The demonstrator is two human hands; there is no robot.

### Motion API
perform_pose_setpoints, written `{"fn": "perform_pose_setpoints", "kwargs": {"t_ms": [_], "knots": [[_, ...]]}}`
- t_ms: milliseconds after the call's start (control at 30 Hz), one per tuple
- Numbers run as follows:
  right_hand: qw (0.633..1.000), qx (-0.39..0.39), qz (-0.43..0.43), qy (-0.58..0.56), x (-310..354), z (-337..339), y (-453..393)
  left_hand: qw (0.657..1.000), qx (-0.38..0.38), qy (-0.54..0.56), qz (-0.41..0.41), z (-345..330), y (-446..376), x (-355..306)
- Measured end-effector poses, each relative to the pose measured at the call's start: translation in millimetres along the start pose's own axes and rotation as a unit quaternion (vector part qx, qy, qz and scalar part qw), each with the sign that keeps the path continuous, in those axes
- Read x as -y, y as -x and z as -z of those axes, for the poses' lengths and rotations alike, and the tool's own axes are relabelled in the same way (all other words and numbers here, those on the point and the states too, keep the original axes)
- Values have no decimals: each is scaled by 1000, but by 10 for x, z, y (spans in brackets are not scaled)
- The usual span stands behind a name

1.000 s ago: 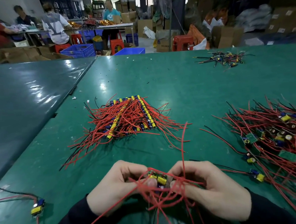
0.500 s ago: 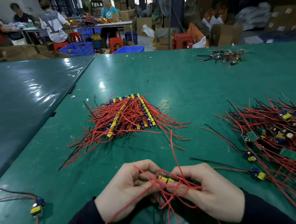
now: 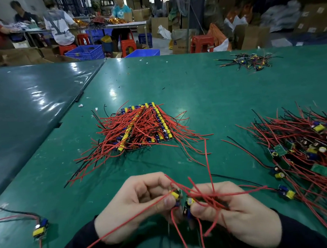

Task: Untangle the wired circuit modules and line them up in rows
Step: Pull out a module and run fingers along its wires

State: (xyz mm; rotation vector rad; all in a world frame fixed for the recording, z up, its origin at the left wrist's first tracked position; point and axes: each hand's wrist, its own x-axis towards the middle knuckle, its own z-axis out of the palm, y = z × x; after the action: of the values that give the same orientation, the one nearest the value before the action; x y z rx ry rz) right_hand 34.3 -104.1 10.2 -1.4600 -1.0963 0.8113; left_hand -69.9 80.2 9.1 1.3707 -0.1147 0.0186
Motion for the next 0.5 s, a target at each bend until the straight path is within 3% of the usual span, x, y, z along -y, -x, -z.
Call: {"fn": "perform_pose_setpoints", "kwargs": {"t_ms": [67, 167, 267, 333, 400, 500], "knots": [[999, -4, 4, 53, 24, 17, -13, 997, -75, -11, 15, 8, -24, 14], [975, -6, 18, 221, 36, 127, 6, 980, -200, 10, 19, 47, -51, 17], [958, 12, 13, 285, 188, 363, 94, 971, -237, 25, -12, 73, -54, -29], [943, -61, 9, 328, 275, 567, 199, 965, -259, 21, -40, 76, -45, -50], [884, -129, -31, 447, 285, 746, 286, 956, -281, 24, -79, 71, -40, -70], [738, -93, -189, 641, 158, 798, 298, 942, -312, 13, -123, 59, -43, -85]]}}
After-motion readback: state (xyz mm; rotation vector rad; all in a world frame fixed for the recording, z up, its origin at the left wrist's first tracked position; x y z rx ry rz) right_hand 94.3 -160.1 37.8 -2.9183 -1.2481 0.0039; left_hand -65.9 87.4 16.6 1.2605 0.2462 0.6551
